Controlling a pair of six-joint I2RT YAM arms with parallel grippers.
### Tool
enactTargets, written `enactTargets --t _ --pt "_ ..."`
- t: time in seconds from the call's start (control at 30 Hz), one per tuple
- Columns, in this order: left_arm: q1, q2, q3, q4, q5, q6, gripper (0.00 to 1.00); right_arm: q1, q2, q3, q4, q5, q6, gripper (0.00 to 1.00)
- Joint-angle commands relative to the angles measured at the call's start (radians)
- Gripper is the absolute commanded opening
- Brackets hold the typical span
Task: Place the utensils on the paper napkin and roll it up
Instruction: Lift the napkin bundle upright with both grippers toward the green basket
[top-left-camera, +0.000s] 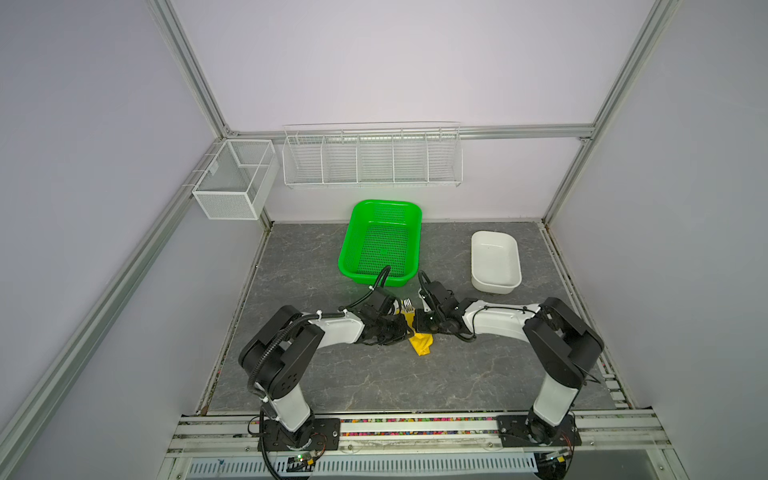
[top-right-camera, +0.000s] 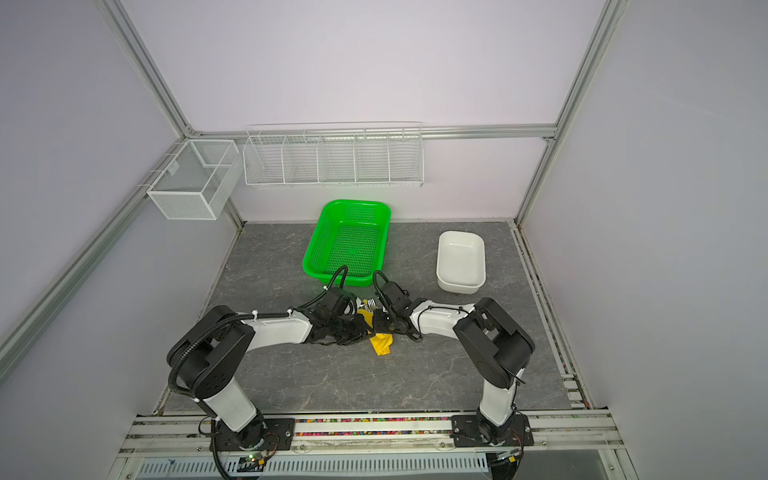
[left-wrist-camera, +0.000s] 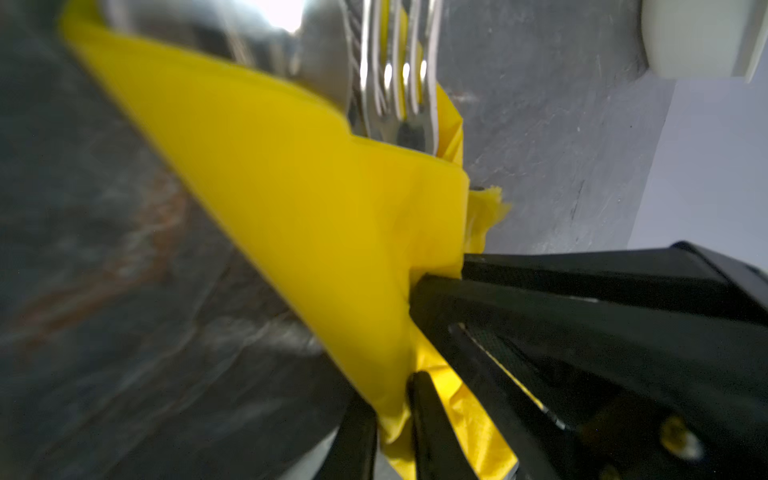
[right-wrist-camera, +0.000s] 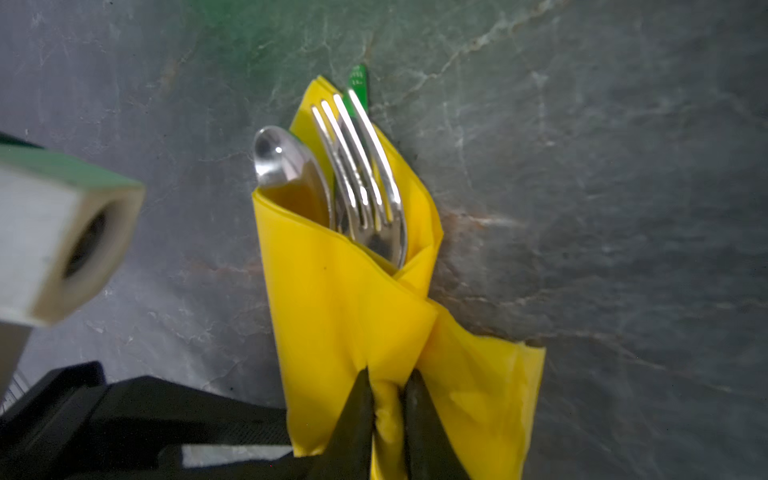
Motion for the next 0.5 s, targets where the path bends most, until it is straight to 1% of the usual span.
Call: enactTargets --t 0.0,0.07,0.17,0.2,0.3,0.47 --pt "0.009 -0.035 -0.060 -0.083 -0.097 -0.015 0.22 0.005 0.016 -0.032 -0.103 0.035 0.013 0.12" --pt "0.009 -0.078 -0.080 -0.073 -0.105 -0.025 0.24 0.001 -0.003 -0.045 -0.064 0.017 0.025 0.09" --pt "0.011 -0.136 -0.099 -0.080 -0.123 -0.032 0.29 -0.012 -0.041 -0.078 0.047 -0.028 0.053 0.09" --pt "0.012 -0.154 -0.103 -0.085 -0.128 -0.033 0.30 -0.017 -0.057 -0.123 0.097 -0.042 0.067 0.09" --pt "0.019 -0.196 -0.110 -0.096 -0.138 -0.040 0.32 -0.030 -0.081 -0.162 0.206 -0.082 0.087 0.08" --pt "0.035 -0.232 -0.119 -0.082 -0.121 -0.051 0.35 -0.037 -0.108 -0.195 0.296 -0.098 0.109 0.07"
